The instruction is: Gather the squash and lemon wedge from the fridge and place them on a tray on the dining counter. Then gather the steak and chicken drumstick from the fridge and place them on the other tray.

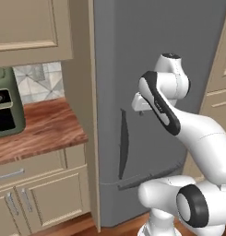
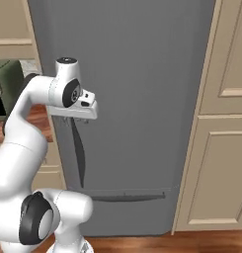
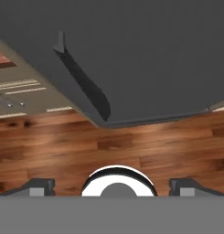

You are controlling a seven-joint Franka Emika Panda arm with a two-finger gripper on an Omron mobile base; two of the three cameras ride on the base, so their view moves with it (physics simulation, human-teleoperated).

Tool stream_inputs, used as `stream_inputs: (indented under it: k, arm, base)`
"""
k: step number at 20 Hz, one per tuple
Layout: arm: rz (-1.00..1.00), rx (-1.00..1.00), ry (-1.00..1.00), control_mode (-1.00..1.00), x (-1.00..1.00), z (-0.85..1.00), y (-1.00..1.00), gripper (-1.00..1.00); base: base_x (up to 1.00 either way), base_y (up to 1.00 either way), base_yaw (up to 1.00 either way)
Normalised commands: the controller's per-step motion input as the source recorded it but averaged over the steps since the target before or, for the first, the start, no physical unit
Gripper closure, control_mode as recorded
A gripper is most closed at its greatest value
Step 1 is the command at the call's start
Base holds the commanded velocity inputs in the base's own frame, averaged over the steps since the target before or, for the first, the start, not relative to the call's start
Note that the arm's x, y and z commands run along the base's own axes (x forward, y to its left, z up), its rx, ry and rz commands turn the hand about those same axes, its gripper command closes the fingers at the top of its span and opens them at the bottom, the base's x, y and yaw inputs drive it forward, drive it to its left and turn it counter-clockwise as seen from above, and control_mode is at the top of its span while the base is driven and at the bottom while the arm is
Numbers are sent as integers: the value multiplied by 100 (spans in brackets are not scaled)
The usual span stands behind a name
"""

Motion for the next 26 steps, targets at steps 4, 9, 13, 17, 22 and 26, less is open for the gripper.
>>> stream_inputs:
  k: [4,9,13,17,22,26]
  arm:
    - [0,0,0,100,0,0,0,-100]
    - [0,0,0,100,0,0,0,-100]
    - [0,0,0,100,0,0,0,-100]
    - [0,0,0,100,0,0,0,-100]
    - [0,0,0,100,0,0,0,-100]
    - [0,0,0,100,0,0,0,-100]
  base:
    - [-2,68,-28]
    - [0,58,-33]
    - [3,53,-33]
    - [0,51,-32]
    - [21,46,-27]
    - [34,34,-20]
